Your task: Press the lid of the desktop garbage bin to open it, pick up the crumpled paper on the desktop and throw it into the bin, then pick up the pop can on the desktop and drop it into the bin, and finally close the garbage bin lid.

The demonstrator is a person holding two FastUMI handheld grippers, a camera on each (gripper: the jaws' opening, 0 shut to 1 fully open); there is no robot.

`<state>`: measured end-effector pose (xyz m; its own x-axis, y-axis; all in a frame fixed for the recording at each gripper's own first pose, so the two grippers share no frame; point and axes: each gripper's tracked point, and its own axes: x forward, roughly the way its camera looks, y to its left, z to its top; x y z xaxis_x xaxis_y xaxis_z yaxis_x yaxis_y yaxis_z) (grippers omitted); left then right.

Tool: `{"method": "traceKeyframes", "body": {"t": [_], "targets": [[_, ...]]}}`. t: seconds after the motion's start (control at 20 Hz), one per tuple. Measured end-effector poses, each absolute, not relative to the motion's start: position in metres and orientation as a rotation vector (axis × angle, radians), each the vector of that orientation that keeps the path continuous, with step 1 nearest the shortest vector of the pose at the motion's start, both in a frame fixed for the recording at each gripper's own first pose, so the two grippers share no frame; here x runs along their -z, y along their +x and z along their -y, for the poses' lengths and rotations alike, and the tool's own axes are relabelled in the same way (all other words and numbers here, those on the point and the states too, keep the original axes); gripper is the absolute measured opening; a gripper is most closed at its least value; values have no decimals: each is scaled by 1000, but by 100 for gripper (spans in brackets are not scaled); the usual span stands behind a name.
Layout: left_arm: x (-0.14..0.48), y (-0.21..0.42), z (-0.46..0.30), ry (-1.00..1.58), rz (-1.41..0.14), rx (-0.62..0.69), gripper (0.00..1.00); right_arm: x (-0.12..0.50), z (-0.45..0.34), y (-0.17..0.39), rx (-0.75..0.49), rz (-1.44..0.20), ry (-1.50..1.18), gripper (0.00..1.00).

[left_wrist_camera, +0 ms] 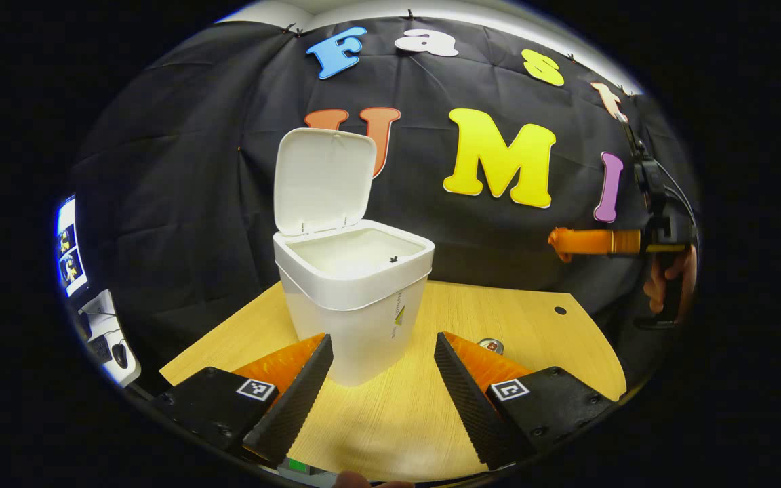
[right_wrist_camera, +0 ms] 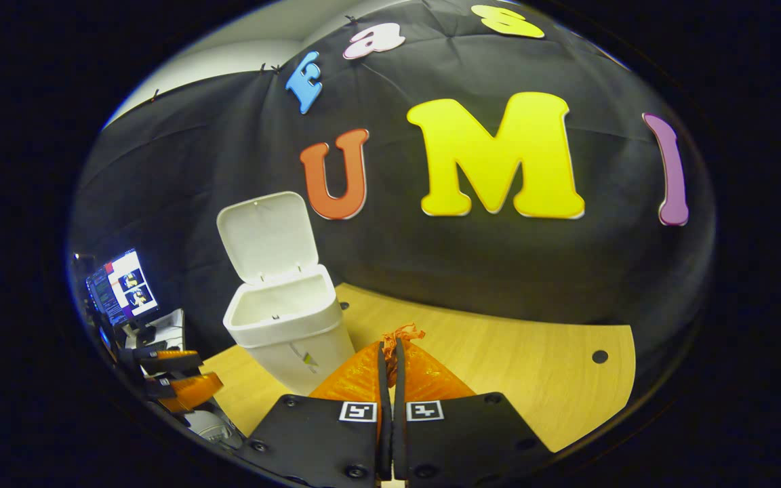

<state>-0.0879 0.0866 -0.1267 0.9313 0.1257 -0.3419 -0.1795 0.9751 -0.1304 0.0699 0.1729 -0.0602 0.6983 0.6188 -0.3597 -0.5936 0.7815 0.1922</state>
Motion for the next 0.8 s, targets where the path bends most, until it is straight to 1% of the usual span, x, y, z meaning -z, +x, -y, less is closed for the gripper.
{"method": "traceKeyframes", "body": {"t": [0.1,0.25,0.45,0.6,0.65,0.7,0.75,0.8], "targets": [[124,-95,-97,-167,-329,-173,99,45,-213,73,-740,-382,38,1],[121,-106,-115,-173,-316,-210,99,39,-276,72,-821,-373,14,1],[119,-126,-139,-173,-313,-270,99,55,-347,70,-903,-388,-38,1],[118,-138,-150,-183,-310,-303,99,70,-385,70,-938,-411,-77,1],[118,-142,-152,-184,-309,-312,99,77,-395,72,-945,-414,-92,3],[118,-145,-155,-184,-309,-318,99,83,-403,72,-954,-420,-101,3],[118,-148,-157,-183,-307,-322,99,86,-410,71,-954,-428,-109,8],[116,-148,-157,-181,-305,-323,99,90,-415,72,-955,-436,-113,8]]}}
